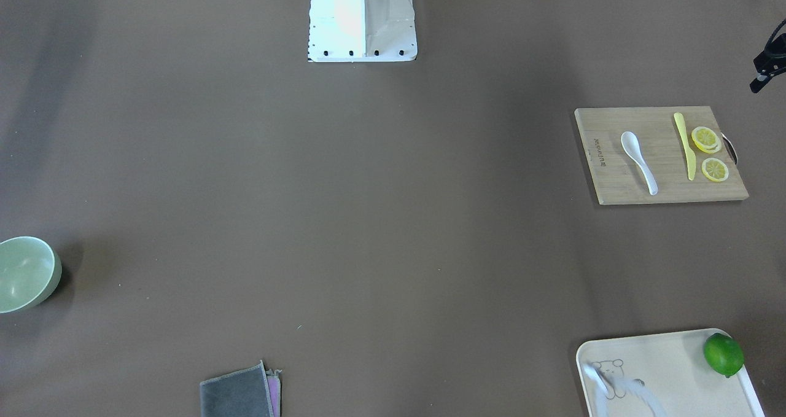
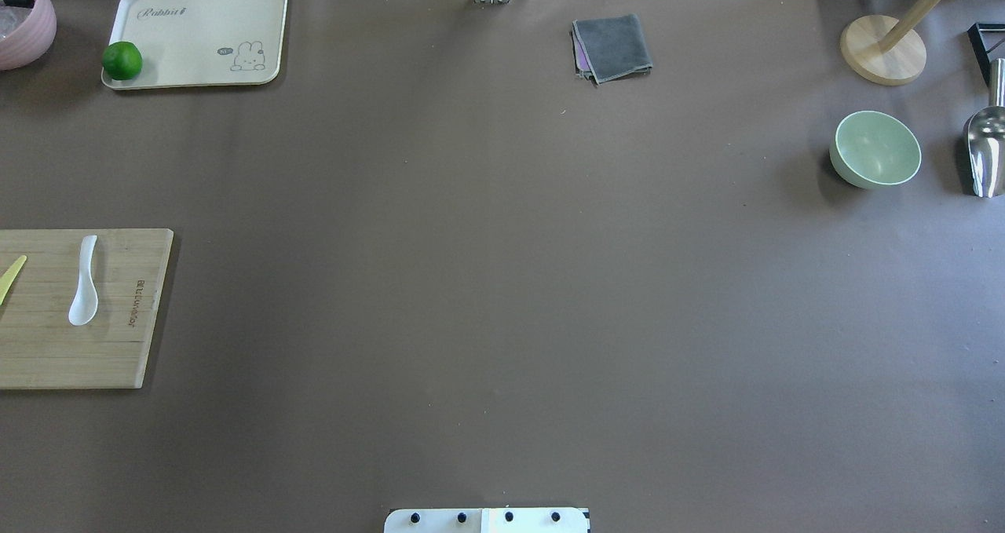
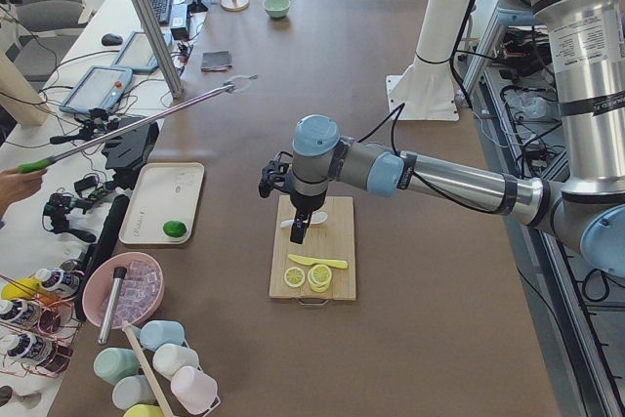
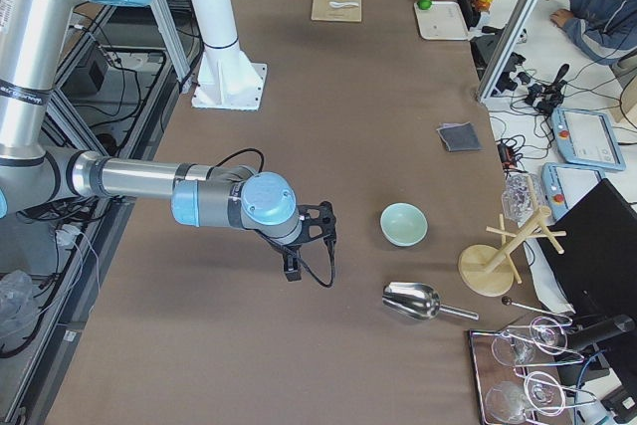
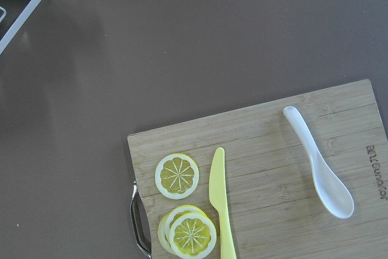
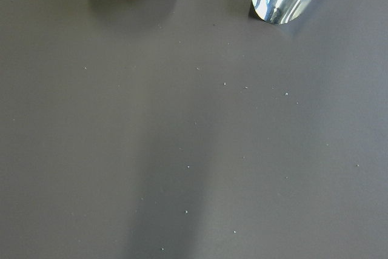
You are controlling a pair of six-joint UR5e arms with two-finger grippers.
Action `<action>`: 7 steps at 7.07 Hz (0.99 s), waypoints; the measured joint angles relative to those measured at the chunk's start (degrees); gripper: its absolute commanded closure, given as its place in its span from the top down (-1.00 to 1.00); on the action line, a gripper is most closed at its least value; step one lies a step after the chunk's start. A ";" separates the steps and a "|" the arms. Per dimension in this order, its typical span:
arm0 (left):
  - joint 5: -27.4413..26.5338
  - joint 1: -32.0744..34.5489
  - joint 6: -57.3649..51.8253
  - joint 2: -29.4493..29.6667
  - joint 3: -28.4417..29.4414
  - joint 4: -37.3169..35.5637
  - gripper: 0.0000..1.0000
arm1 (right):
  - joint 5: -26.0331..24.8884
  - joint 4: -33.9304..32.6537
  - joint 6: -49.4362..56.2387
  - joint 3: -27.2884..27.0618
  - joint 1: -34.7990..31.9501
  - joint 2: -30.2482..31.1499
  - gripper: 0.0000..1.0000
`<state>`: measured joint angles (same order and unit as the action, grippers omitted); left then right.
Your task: Place spoon in bowl
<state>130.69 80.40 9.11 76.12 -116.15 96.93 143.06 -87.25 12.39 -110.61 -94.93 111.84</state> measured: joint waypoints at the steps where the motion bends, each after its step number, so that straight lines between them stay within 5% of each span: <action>1: 0.00 -0.13 1.71 0.04 0.03 0.94 0.96 | 0.00 0.00 -0.05 -0.10 0.00 -0.09 1.00; 7: 3.28 -0.07 4.03 -0.37 1.93 2.27 0.95 | -1.41 -0.23 0.00 -2.66 0.95 -2.29 1.00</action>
<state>133.97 80.34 13.14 75.75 -114.22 99.20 141.65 -87.48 12.39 -113.27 -93.98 109.54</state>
